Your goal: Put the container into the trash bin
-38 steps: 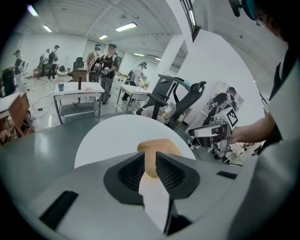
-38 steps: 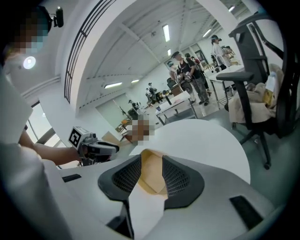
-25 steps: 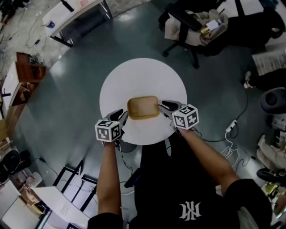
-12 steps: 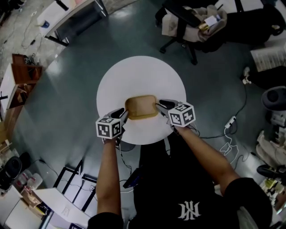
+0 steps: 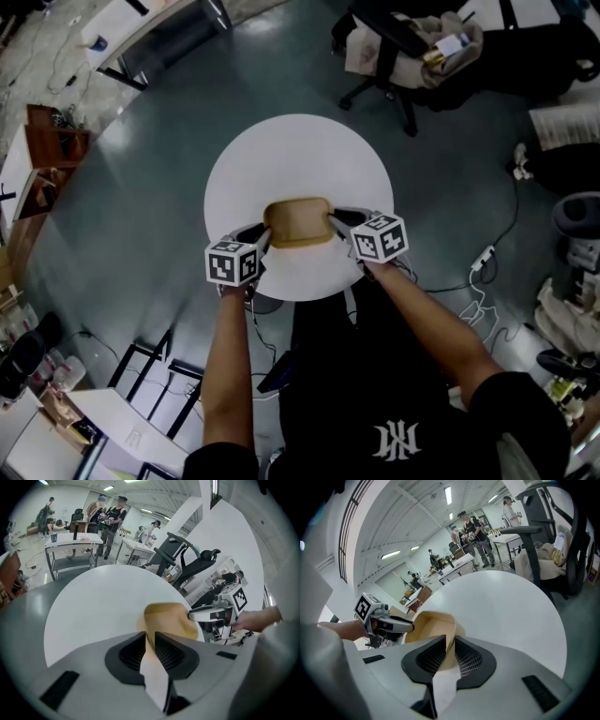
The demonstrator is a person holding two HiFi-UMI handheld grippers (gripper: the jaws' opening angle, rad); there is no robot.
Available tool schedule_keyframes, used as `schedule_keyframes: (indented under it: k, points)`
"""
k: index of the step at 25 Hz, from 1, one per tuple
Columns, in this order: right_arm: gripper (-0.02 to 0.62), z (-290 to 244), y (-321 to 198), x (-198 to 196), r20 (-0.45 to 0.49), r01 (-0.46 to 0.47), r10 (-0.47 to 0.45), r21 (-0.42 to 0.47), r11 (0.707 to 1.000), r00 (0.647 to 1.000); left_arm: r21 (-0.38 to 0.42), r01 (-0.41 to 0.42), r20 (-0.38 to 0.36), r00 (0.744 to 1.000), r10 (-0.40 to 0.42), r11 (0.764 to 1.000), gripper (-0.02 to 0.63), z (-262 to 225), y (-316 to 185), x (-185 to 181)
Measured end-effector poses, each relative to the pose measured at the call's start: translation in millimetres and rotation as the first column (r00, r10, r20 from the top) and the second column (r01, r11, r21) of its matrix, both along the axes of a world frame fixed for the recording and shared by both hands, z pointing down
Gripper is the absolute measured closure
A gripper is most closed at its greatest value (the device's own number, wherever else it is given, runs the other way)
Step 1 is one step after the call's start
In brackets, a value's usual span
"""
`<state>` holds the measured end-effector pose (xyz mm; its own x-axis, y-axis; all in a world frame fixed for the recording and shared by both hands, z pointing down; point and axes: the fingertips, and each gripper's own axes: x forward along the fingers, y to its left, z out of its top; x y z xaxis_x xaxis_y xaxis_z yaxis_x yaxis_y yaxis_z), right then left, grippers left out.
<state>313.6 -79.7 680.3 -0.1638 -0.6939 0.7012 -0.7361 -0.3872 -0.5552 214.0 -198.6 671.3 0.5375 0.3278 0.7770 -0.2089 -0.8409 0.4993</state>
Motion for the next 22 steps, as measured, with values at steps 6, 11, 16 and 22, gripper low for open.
schedule_keyframes:
  k: [6,11,16,22]
  points:
    - [0.526,-3.9,-2.3,2.1,0.0,-0.016,0.016,0.007,1.0,1.0,-0.031,-0.002,0.003,1.0,0.002,1.0,0.561,-5.6,1.4,-1.7]
    - [0.534,-8.6,-1.8,1.0,-0.004,0.002,-0.002,0.008,1.0,1.0,-0.021,0.002,-0.002,1.0,-0.002,1.0,0.569,-14.9,0.5,-1.7]
    - [0.535,-18.8,-3.8,-1.3,-0.009,0.005,-0.005,0.016,1.0,1.0,-0.025,0.011,0.001,1.0,-0.011,1.0,0.572,-24.9,3.8,-9.7]
    - [0.543,-31.7,-8.2,-8.6,0.007,0.022,-0.022,0.04,0.999,1.0,-0.031,0.053,0.005,0.999,-0.053,0.998,0.574,-31.5,4.2,-26.6]
